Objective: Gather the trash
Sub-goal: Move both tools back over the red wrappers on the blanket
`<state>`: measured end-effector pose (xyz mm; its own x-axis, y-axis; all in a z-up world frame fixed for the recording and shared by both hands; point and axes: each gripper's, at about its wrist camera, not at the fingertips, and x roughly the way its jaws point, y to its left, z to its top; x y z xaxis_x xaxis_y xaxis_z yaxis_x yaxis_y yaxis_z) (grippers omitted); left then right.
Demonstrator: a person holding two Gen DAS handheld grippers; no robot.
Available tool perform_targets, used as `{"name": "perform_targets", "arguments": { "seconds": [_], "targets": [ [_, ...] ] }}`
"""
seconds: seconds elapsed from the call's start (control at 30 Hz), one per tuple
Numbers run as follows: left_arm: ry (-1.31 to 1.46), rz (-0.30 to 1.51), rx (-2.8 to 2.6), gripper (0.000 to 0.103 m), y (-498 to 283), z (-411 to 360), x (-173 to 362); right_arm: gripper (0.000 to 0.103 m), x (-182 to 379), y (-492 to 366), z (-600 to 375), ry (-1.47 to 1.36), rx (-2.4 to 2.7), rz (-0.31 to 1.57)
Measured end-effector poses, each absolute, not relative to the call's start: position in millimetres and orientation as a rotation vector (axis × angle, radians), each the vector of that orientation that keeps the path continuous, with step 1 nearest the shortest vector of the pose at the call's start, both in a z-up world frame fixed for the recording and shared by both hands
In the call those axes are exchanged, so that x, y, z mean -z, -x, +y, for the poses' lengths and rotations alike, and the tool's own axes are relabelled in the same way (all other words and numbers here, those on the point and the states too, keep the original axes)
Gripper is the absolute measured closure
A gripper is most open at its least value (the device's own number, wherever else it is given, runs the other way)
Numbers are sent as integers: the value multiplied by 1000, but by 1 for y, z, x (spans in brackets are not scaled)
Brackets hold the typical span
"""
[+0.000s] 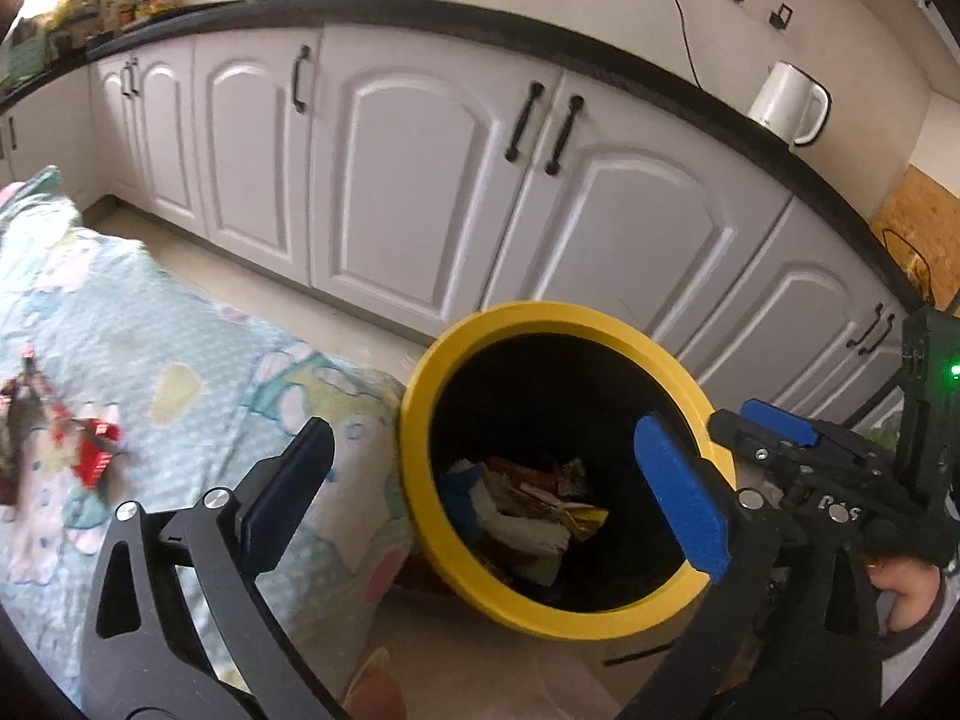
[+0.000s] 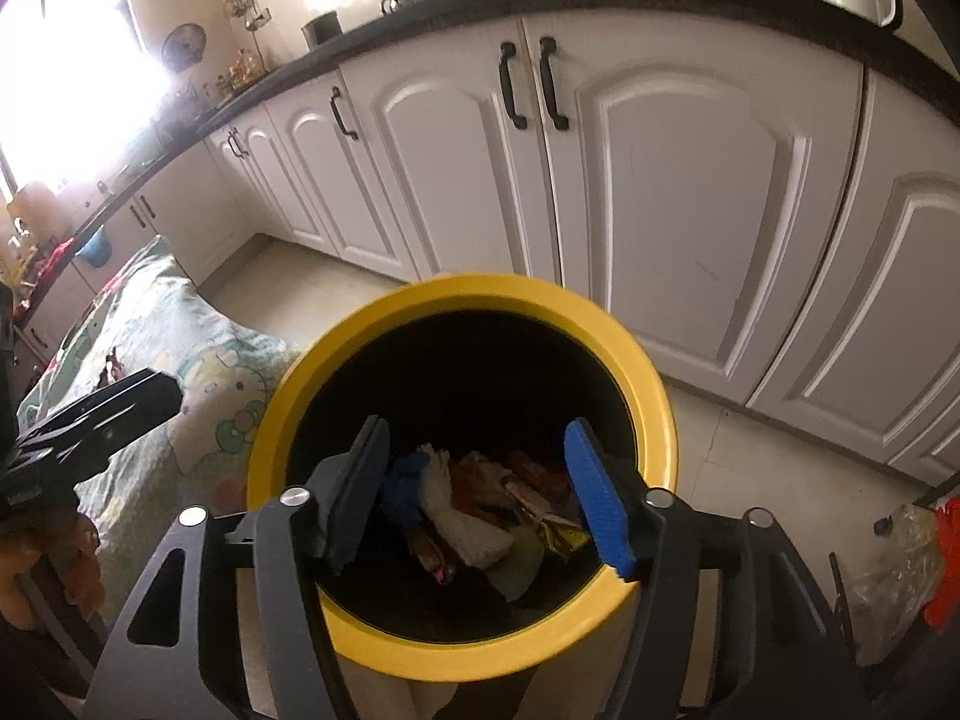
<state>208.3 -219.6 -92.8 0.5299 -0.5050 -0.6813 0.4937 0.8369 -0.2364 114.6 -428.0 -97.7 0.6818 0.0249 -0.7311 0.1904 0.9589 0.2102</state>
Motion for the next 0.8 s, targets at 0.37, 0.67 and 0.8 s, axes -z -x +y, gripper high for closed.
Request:
{"name": "perform_targets", "arguments": {
  "seconds": [0.37,0.67,0.8],
  "targets": [
    [53,778,534,11,-199,-185,76,34,70,-110,-410,-225,84,750],
    [88,742,485,11,-192,-154,62,31,51,-106,-388,-184,54,709],
    [93,726,470,11,-187,-143,56,30,43,-106,-376,-160,27,695]
  ]
}}
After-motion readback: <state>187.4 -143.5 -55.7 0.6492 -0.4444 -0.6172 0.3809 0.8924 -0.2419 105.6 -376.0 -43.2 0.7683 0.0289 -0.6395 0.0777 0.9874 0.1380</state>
